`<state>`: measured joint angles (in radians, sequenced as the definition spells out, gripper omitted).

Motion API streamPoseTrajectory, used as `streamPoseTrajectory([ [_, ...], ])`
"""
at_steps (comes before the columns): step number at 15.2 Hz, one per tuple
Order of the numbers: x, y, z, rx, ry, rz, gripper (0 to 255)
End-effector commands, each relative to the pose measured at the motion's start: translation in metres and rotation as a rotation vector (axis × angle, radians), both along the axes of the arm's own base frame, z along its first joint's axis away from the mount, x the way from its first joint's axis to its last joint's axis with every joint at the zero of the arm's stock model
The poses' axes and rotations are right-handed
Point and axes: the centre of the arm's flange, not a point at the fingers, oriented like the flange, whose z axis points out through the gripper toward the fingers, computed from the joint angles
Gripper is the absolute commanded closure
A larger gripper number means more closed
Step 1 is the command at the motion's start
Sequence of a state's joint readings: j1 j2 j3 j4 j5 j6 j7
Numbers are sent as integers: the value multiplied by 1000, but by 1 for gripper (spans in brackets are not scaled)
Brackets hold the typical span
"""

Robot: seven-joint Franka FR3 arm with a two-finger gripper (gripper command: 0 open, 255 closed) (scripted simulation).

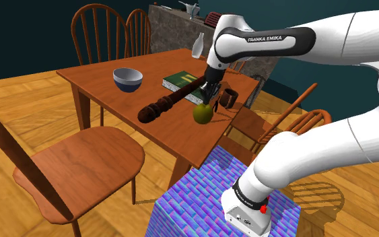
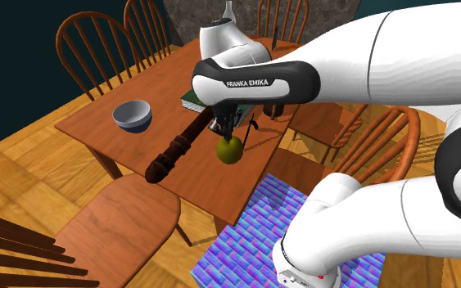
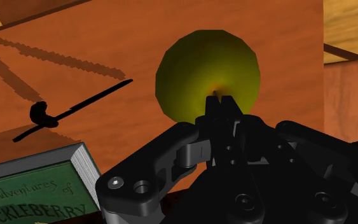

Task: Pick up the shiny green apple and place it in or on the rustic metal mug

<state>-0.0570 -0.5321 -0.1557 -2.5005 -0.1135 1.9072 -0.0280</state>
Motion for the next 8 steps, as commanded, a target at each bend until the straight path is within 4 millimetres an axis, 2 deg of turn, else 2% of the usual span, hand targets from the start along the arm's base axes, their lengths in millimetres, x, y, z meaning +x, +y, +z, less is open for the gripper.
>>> streamPoseTrajectory([
  [1, 1, 0, 11, 0, 0, 0, 255],
  [8, 1, 0, 48, 0, 0, 0, 255],
])
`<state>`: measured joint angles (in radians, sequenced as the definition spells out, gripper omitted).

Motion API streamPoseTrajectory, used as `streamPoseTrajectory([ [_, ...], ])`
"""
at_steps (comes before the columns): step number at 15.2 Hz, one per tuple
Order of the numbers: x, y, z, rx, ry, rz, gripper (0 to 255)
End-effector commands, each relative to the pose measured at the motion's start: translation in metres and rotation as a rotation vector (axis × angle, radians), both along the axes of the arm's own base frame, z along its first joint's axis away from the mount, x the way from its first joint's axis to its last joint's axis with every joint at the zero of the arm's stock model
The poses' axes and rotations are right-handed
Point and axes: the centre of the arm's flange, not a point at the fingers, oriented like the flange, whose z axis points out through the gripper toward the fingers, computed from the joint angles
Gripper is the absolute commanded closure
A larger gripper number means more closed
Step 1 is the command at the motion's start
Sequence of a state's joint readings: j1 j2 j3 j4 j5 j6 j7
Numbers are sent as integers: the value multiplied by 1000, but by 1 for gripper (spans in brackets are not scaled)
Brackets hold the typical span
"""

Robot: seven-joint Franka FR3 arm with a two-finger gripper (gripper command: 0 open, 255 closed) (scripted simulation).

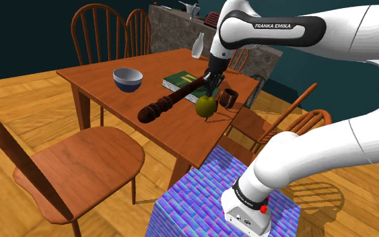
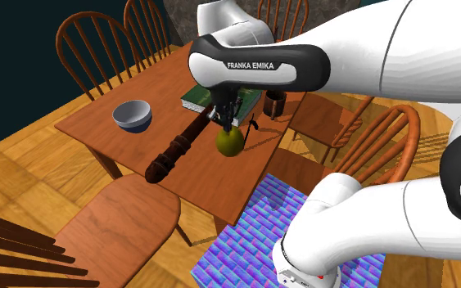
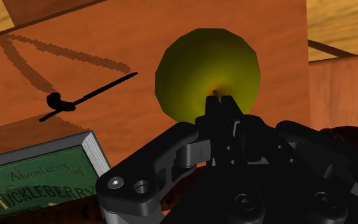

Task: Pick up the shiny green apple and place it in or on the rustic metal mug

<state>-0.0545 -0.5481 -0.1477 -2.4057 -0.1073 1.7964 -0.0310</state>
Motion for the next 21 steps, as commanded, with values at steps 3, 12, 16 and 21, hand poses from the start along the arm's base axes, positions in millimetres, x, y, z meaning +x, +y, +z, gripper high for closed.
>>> streamPoseTrajectory([
  [3, 0, 0, 22, 0, 0, 0, 255],
  [12, 0, 0, 67, 0, 0, 0, 255],
  [16, 5, -52, 76, 0, 0, 0, 255],
  [21, 11, -116, 88, 0, 0, 0, 255],
])
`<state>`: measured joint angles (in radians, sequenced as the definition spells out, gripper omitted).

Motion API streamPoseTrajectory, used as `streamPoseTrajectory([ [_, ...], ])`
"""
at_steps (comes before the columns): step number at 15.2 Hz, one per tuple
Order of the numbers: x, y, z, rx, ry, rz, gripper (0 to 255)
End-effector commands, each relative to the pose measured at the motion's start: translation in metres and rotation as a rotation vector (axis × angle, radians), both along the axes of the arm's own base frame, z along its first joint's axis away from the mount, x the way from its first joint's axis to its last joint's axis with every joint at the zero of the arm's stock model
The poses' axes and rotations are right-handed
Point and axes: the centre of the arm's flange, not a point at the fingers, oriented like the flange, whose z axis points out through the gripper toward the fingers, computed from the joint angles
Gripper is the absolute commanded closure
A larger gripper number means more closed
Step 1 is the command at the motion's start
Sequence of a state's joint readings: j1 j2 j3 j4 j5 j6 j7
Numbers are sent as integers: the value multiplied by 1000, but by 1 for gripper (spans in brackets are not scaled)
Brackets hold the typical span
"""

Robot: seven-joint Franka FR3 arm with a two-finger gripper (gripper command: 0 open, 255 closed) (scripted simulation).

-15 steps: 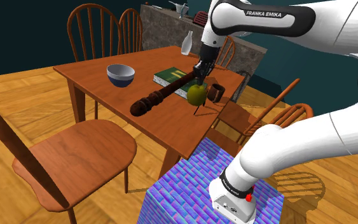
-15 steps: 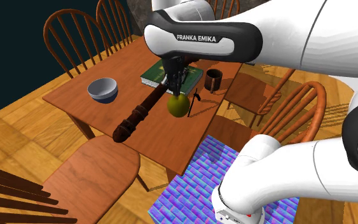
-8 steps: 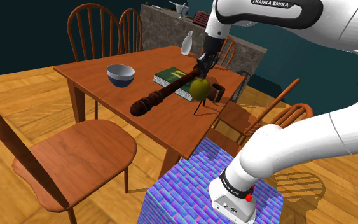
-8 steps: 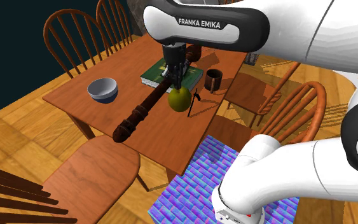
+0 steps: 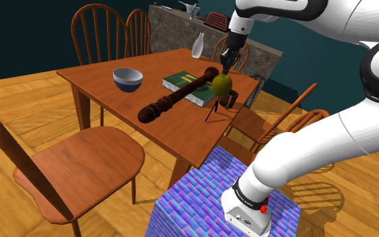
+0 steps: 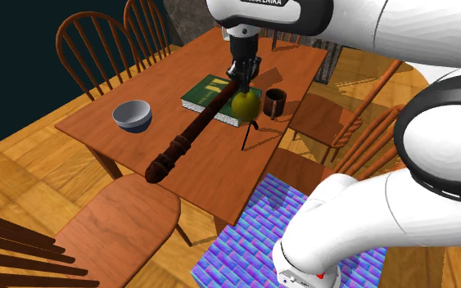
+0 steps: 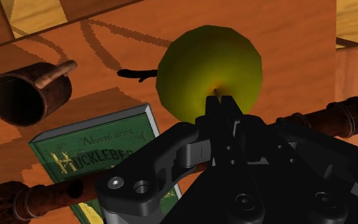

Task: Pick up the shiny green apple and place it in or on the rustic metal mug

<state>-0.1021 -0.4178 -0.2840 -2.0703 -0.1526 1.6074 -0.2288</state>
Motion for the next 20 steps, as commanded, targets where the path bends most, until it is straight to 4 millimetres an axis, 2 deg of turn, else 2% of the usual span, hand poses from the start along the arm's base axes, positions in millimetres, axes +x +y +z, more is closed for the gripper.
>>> streamPoseTrajectory([
  [1, 1, -27, 5, 0, 0, 1, 255],
  [20, 24, -273, 50, 0, 0, 1, 255],
])
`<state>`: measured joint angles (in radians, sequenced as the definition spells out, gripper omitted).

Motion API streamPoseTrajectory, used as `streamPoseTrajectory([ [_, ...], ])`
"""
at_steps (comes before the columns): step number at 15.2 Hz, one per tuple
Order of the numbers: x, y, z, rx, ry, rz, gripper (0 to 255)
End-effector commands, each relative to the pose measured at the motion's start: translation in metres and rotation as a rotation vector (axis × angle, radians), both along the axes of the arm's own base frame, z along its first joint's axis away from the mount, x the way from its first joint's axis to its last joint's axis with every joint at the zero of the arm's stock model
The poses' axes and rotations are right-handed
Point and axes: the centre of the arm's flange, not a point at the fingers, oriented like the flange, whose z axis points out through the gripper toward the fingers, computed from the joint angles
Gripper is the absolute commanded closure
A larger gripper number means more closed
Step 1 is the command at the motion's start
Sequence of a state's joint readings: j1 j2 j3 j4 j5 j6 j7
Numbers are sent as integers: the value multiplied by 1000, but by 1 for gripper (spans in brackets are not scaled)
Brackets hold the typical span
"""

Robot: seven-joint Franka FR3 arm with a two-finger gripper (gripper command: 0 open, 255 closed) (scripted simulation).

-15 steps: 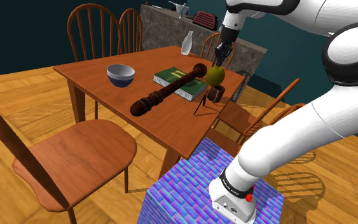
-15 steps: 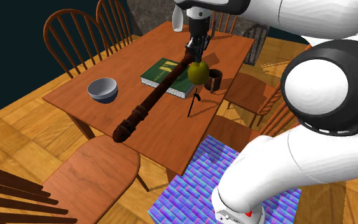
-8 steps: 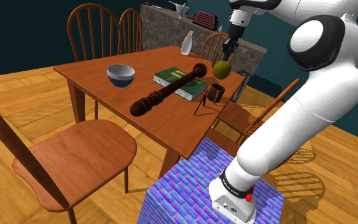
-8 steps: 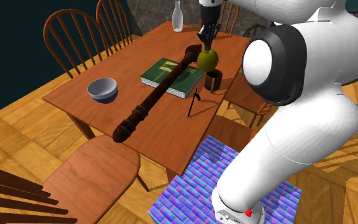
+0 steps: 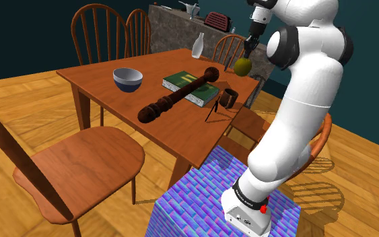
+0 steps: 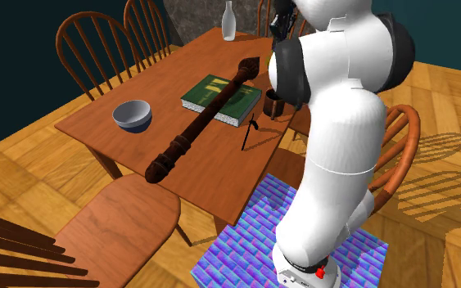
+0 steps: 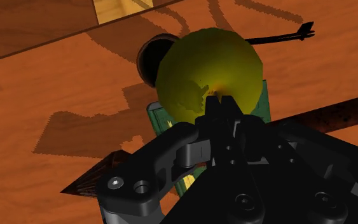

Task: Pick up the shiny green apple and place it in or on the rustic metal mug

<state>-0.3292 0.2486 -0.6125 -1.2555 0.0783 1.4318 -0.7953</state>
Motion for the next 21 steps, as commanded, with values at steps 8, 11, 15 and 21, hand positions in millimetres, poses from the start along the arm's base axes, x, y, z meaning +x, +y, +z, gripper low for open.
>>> streamPoseTrajectory([
  [8, 2, -34, -33, 0, 0, 4, 255],
  [11, 2, -34, -49, 0, 0, 4, 255],
  [15, 2, -34, -70, 0, 0, 4, 255],
  [21, 2, -34, -102, 0, 0, 4, 255],
])
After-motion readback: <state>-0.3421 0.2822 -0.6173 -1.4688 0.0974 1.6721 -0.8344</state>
